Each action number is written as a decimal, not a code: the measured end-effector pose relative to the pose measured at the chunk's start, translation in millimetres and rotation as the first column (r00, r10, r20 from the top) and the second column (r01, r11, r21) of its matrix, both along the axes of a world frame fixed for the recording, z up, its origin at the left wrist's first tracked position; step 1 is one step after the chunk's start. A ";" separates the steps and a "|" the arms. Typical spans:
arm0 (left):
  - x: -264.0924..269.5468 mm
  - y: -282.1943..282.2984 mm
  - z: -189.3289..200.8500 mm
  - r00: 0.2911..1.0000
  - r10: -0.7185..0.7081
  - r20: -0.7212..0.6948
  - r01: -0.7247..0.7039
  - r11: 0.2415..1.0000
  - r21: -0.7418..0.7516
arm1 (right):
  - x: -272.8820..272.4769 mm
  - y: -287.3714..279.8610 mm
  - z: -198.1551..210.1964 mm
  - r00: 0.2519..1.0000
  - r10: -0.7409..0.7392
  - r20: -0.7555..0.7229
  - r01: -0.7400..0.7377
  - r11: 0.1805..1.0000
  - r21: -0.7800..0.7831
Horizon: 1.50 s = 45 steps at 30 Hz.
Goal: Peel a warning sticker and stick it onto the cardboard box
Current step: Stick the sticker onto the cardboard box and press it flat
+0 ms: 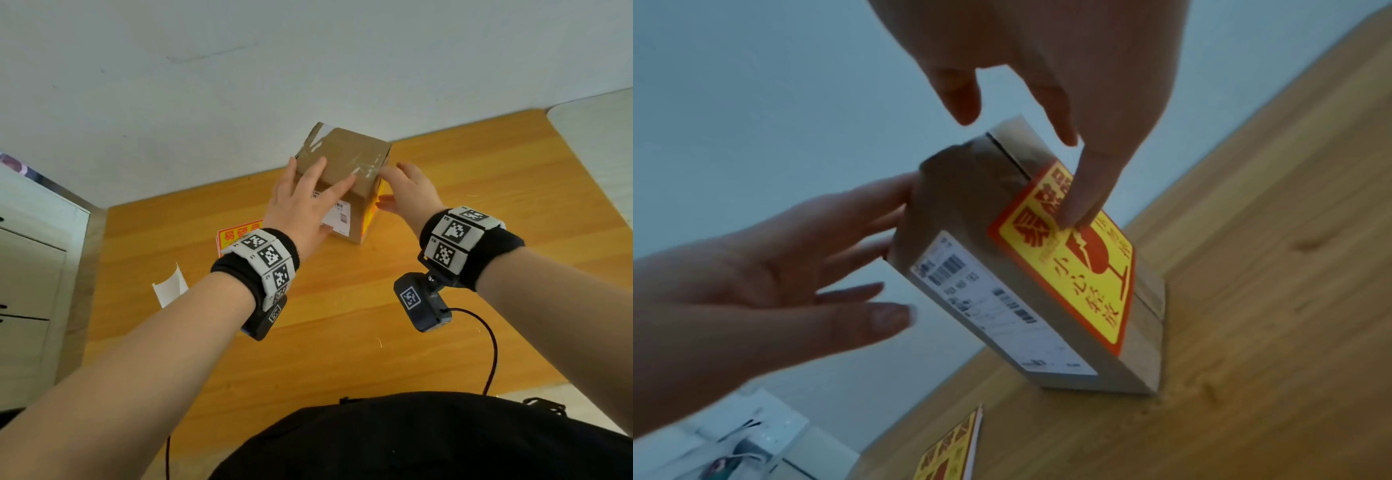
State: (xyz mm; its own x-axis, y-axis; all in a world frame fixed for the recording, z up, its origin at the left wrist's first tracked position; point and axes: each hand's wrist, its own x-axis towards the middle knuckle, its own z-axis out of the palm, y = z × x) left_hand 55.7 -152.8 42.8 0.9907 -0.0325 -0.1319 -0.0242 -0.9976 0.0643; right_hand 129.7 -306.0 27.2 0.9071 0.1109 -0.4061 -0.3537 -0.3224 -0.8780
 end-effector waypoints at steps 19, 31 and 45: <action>70.4 42.7 5.3 0.997 0.030 0.078 -0.029 0.999 -0.015 | 54.0 38.0 12.0 0.983 0.133 0.126 -0.124 0.989 -0.079; 86.8 52.6 0.9 0.995 0.034 0.093 -0.036 0.999 0.015 | 71.9 47.0 3.9 0.987 0.101 0.123 -0.098 0.995 -0.031; 86.3 40.2 7.7 0.985 0.166 0.041 -0.162 0.983 -0.083 | 78.0 43.2 7.2 0.998 0.024 0.050 -0.025 1.000 0.017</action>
